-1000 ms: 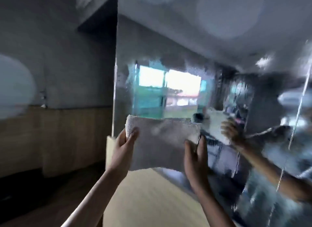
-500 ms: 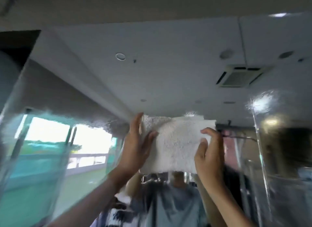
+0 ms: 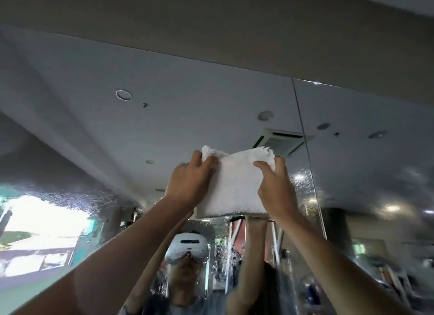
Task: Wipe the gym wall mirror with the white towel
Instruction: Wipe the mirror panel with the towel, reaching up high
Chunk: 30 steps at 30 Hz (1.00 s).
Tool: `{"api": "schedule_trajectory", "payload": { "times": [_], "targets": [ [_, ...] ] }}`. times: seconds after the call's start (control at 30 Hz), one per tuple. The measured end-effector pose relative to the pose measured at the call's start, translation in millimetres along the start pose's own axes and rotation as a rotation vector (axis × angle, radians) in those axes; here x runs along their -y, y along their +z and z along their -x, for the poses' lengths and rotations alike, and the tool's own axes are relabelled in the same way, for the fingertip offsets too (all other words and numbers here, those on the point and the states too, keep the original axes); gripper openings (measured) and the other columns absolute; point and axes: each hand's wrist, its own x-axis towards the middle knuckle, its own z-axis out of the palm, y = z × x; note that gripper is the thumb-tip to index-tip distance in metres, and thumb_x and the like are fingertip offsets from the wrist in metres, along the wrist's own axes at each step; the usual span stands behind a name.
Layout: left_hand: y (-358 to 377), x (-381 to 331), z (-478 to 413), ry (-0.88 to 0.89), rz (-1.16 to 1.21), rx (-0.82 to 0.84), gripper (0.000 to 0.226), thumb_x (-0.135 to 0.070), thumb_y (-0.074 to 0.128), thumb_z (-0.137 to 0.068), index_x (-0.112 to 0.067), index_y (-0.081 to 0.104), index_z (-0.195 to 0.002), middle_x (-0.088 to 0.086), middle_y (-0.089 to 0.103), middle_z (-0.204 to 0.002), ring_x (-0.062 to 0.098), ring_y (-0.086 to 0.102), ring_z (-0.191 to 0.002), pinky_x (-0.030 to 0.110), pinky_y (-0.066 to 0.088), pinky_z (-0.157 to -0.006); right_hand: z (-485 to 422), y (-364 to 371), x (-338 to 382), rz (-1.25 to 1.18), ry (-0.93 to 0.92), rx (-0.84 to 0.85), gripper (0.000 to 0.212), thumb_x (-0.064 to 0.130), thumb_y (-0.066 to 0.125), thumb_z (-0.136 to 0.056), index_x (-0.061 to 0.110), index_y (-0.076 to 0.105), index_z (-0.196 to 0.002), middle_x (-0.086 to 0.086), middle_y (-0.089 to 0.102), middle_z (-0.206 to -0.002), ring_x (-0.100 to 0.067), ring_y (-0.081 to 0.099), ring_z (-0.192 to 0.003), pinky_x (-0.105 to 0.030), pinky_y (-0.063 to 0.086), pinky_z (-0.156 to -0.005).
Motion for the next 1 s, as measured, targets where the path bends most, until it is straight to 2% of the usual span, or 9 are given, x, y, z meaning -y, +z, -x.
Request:
{"api": "schedule_trajectory", "payload": {
  "times": [0.07,0.17,0.27,0.37,0.6,0.7,0.8,0.9,1.0],
  "targets": [
    [12.2,4.9,-0.6,0.076,-0.136,-0.058,0.04,-0.013,0.084,-0.075,-0.013,0.068,-0.111,0.013,0.059,-0.089,0.033,0.063,-0.066,0.035,0.043,-0.063,-0.8,7.9,-1.4,0.031,-0.012,-0.011,0.062,-0.017,0.051,-0.082,0.017,0.063,-0.133,-0.018,0.045,-0.133,-0.034,0.045,-0.115,-0.043,0.05,-0.081],
    [22.4,10.6,-0.9,0.071,-0.227,-0.139,0.047,-0.013,0.093,-0.058,-0.014,0.071,-0.099,0.009,0.058,-0.077,0.03,0.058,-0.065,0.035,0.035,-0.065,0.9,12.0,3.7,0.257,-0.052,-0.133,0.048,-0.008,0.064,-0.072,0.017,0.075,-0.112,-0.02,0.055,-0.116,-0.033,0.039,-0.101,-0.044,0.035,-0.082],
    [22.4,2.8,6.9,0.039,-0.206,-0.216,0.029,-0.016,0.074,-0.074,-0.008,0.072,-0.101,0.012,0.059,-0.073,0.031,0.058,-0.06,0.036,0.038,-0.065,-2.0,6.8,26.1,0.293,0.013,-0.034,0.036,0.007,0.058,-0.088,0.015,0.068,-0.122,-0.013,0.047,-0.122,-0.031,0.037,-0.111,-0.039,0.029,-0.09],
    [25.2,-15.6,37.3,-0.022,-0.065,-0.155,0.044,-0.031,0.042,-0.084,-0.009,0.071,-0.108,0.009,0.06,-0.07,0.03,0.058,-0.058,0.034,0.039,-0.062,-6.1,13.0,44.9,0.119,0.217,0.062,0.045,0.014,0.046,-0.096,0.015,0.05,-0.141,-0.015,0.037,-0.136,-0.035,0.035,-0.126,-0.039,0.027,-0.106],
    [29.1,-39.7,90.7,0.127,0.142,0.067,0.057,-0.04,0.038,-0.085,-0.014,0.067,-0.126,0.001,0.066,-0.056,0.025,0.061,-0.049,0.029,0.048,-0.055,6.0,37.4,28.4,0.04,0.044,0.051,0.066,0.039,0.024,-0.089,0.043,0.027,-0.155,-0.016,-0.001,-0.167,-0.033,-0.006,-0.153,-0.046,-0.009,-0.121],
    [17.5,-27.6,78.4,0.155,0.192,-0.046,0.037,-0.036,0.041,-0.084,-0.019,0.073,-0.092,-0.003,0.062,-0.054,0.02,0.058,-0.045,0.023,0.032,-0.053,7.5,45.1,28.6,0.092,0.088,-0.086,0.061,0.037,0.032,-0.088,0.041,0.046,-0.147,-0.028,0.034,-0.151,-0.034,0.022,-0.138,-0.051,0.012,-0.116],
    [13.5,-11.4,57.5,0.094,0.193,-0.159,0.032,-0.032,0.04,-0.085,-0.018,0.068,-0.082,-0.003,0.062,-0.069,0.023,0.059,-0.062,0.03,0.035,-0.064,5.3,50.9,39.2,0.112,0.1,-0.193,0.057,0.033,0.035,-0.082,0.029,0.063,-0.132,-0.021,0.055,-0.108,-0.033,0.039,-0.1,-0.045,0.027,-0.092],
    [18.5,5.0,36.0,0.01,0.109,-0.18,0.035,-0.036,0.039,-0.088,-0.017,0.067,-0.098,0.001,0.062,-0.089,0.024,0.058,-0.086,0.034,0.027,-0.076,1.6,52.7,48.4,0.036,0.164,-0.128,0.069,0.036,0.021,-0.081,0.024,0.055,-0.14,-0.029,0.045,-0.139,-0.044,0.036,-0.132,-0.05,0.02,-0.111],
    [28.1,18.3,27.5,-0.025,-0.024,-0.074,0.055,-0.041,0.031,-0.092,-0.013,0.053,-0.134,0.013,0.057,-0.133,0.03,0.049,-0.127,0.042,0.03,-0.104,8.5,54.3,48.7,0.066,0.083,0.002,0.07,0.044,0.015,-0.088,0.033,0.024,-0.157,-0.018,-0.002,-0.167,-0.043,-0.004,-0.152,-0.059,-0.004,-0.121]
  ]
}}
